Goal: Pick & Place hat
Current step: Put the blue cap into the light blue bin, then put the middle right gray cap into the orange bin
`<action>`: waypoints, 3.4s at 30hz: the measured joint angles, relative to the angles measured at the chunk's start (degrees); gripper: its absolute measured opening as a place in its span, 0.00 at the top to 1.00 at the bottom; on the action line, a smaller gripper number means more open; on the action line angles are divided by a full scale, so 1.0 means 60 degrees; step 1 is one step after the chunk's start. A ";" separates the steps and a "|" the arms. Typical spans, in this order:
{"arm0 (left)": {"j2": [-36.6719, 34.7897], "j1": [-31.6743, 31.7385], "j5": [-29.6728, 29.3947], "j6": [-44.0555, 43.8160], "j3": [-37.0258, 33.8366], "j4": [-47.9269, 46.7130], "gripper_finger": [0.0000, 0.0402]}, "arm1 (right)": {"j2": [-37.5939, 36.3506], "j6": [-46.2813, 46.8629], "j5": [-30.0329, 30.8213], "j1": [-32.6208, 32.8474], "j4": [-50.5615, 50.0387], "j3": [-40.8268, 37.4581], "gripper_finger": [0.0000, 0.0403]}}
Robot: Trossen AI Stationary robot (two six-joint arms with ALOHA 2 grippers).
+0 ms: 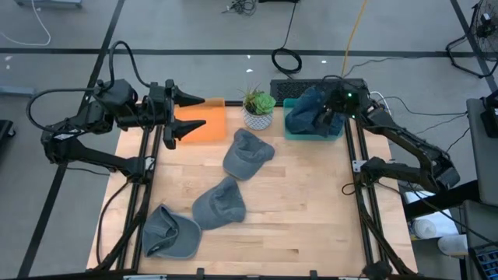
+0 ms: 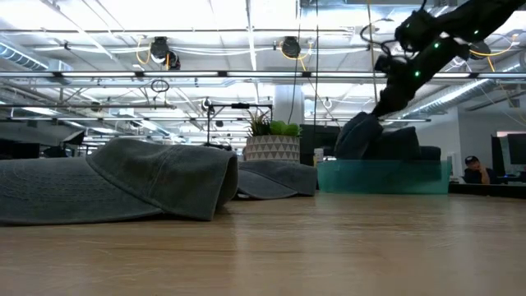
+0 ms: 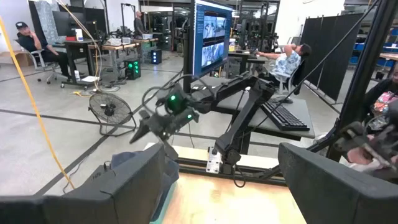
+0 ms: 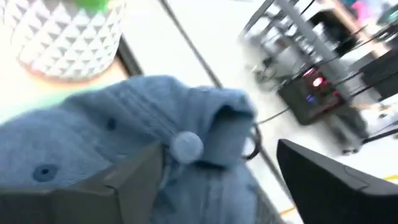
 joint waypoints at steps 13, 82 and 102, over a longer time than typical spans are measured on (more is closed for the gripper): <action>0.0000 0.0001 0.0000 0.0211 0.0000 0.0007 0.19 | 0.0299 0.2663 -0.0489 0.1738 0.3310 0.0007 0.22; 0.0022 0.0375 0.0080 0.0496 0.0000 -0.0058 0.19 | -0.3111 0.7859 -0.0586 0.4522 0.6618 -0.1956 0.22; 0.0022 0.0379 -0.0193 0.0018 0.0000 -0.0368 0.19 | -0.1448 0.7289 0.0952 0.7471 0.1138 0.3464 0.22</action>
